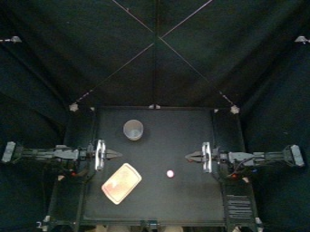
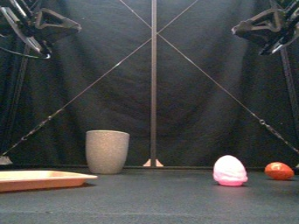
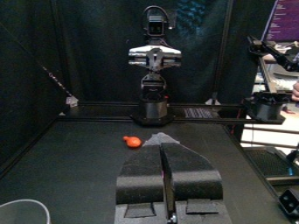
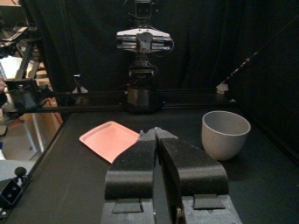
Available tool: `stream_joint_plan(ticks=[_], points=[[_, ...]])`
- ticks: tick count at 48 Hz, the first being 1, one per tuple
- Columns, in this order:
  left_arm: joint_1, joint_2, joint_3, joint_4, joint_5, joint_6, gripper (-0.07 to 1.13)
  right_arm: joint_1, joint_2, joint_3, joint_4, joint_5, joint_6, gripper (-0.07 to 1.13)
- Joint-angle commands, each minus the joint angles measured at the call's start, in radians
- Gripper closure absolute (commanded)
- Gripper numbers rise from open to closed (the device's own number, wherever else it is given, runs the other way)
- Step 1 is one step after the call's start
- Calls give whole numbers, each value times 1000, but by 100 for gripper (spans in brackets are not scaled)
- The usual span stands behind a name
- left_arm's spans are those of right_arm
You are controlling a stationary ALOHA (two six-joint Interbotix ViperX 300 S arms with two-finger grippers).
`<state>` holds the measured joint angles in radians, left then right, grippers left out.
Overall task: Pick the pink ball then place it in the grey bowl
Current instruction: Pick the pink ball
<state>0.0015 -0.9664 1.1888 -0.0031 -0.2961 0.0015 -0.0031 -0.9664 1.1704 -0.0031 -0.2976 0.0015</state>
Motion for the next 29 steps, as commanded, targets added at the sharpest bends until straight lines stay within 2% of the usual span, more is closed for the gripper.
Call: stream_joint_plan(ticks=[1, 8, 13, 18, 25, 29], points=[[0, 14, 5, 2, -8, 0, 100, 0, 43, 5, -2, 0, 2, 97], [-2, 12, 15, 2, -11, 0, 101, 9, 152, 14, -5, 5, 6, 96], [-2, 14, 18, 2, -11, 0, 101, 31, 261, 5, 5, 5, 14, 86], [0, 14, 18, 0, -12, 0, 101, 60, 354, -8, 21, 5, 32, 64], [2, 14, 18, -2, -23, -3, 101, 69, 503, -41, 103, -5, 40, 23], [3, 14, 18, -3, -25, -3, 101, 71, 583, -66, 130, -6, 40, 8]])
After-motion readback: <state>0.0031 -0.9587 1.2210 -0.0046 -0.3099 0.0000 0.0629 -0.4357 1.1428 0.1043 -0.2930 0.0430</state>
